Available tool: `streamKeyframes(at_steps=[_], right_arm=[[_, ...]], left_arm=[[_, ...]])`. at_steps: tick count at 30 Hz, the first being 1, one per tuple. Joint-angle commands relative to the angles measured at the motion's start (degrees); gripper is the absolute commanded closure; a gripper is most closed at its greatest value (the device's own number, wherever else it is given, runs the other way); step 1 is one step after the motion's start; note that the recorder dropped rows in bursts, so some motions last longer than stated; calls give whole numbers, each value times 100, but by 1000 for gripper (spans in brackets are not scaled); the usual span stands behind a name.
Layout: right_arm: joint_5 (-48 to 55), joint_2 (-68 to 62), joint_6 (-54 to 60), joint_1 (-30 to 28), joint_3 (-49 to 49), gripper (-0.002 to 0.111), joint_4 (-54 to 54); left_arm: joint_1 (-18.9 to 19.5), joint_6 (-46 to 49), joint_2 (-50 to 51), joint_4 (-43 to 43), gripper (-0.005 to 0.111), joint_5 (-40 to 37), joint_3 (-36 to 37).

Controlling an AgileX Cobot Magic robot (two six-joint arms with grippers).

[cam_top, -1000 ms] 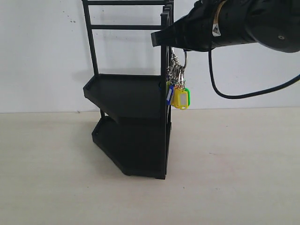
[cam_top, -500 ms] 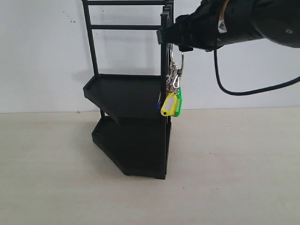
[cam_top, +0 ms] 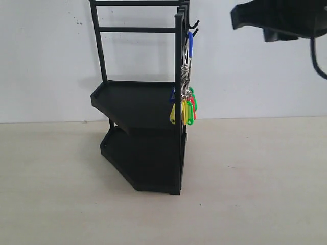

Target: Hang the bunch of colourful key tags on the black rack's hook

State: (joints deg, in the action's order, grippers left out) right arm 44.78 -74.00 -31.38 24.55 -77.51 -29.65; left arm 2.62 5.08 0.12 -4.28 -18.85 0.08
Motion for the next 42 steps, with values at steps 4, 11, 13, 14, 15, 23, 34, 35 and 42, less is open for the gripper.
streamKeyframes(at_steps=[4,11,13,14,15,23,34,35,42], right_arm=[[1411,1044,325,11,312,108,194],[242,2774,347,11,2259,108,749],[130,3183,347,11,2794,108,867],[206,3391,320,11,3028,108,933],[315,3581,298,11,3221,108,967],[1414,4478,298,11,3634,108,964],[1388,4822,298,-23,3623,108,964],[1374,4901,298,-82,3623,108,964],[910,5642,235,-622,3623,108,1002]], left_arm=[[-1,-60,-12,-43,102,87,-8],[-1,-60,-12,-43,102,87,-8],[-1,-60,-12,-43,102,87,-8],[-1,-60,-12,-43,102,87,-8],[-1,-60,-12,-43,102,87,-8],[-1,-60,-12,-43,102,87,-8],[-1,-60,-12,-43,102,87,-8],[-1,-60,-12,-43,102,87,-8],[-1,-60,-12,-43,102,87,-8]])
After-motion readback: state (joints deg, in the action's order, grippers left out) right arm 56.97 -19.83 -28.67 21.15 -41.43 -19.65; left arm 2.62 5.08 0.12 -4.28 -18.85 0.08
